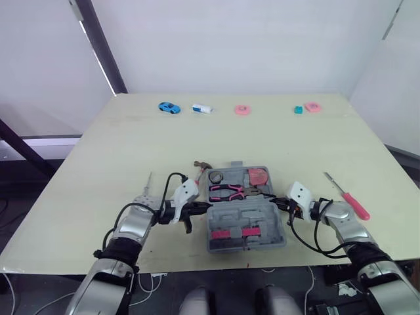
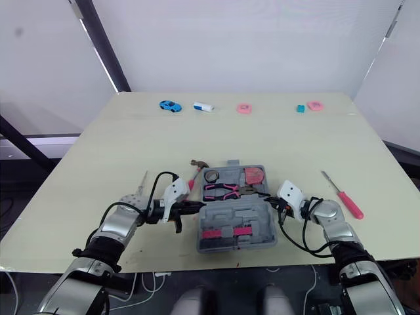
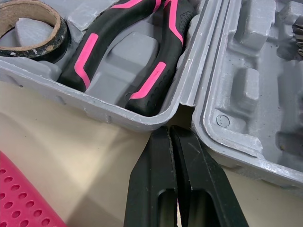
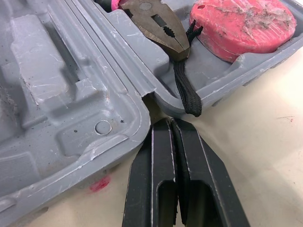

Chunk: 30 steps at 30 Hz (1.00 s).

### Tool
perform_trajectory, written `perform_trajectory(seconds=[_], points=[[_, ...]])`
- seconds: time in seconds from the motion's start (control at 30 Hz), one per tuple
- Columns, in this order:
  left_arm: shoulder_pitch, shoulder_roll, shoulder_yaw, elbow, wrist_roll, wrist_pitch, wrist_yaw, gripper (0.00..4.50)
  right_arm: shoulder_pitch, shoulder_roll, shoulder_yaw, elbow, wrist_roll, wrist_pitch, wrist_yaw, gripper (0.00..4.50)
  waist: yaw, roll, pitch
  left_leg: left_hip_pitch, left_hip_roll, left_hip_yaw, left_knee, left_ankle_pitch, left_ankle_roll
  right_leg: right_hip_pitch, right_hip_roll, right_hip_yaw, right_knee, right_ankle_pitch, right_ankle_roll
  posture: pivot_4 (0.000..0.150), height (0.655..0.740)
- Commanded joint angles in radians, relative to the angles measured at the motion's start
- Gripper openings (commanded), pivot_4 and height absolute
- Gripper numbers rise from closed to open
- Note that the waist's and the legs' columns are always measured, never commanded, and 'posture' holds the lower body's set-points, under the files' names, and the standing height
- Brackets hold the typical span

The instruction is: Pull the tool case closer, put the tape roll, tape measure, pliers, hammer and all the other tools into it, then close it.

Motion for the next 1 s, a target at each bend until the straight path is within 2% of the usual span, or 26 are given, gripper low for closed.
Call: perform_trajectory(seconds=[0.03, 0.43, 1.0], points=[[0.002, -0.012, -0.018, -0.035, -0.007, -0.008, -0.019, 0.12, -0.016, 0.018, 0.024, -0.052, 0.015, 0.003, 0.045, 0.09, 0.000, 0.000, 0.000, 0.000, 0.000, 0.000, 0.000, 0.000, 0.000, 0.000, 0.000, 0.000, 0.000, 0.000, 0.000, 0.150, 0.7395], [0.000, -0.015, -0.020, -0.029, -0.004, -0.012, -0.021, 0.12, 0.023, 0.014, 0.037, -0.126, 0.022, 0.097, 0.089, 0.09, 0.001, 0.000, 0.000, 0.000, 0.000, 0.000, -0.001, 0.000, 0.000, 0.000, 0.000, 0.000, 0.000, 0.000, 0.000, 0.150, 0.7395], [0.007, -0.012, -0.015, -0.038, -0.006, -0.007, -0.015, 0.12, 0.025, 0.024, 0.040, -0.132, 0.014, 0.095, 0.079, 0.09, 0.001, 0.000, 0.000, 0.000, 0.000, 0.000, -0.001, 0.000, 0.000, 0.000, 0.000, 0.000, 0.000, 0.000, 0.000, 0.150, 0.7395]])
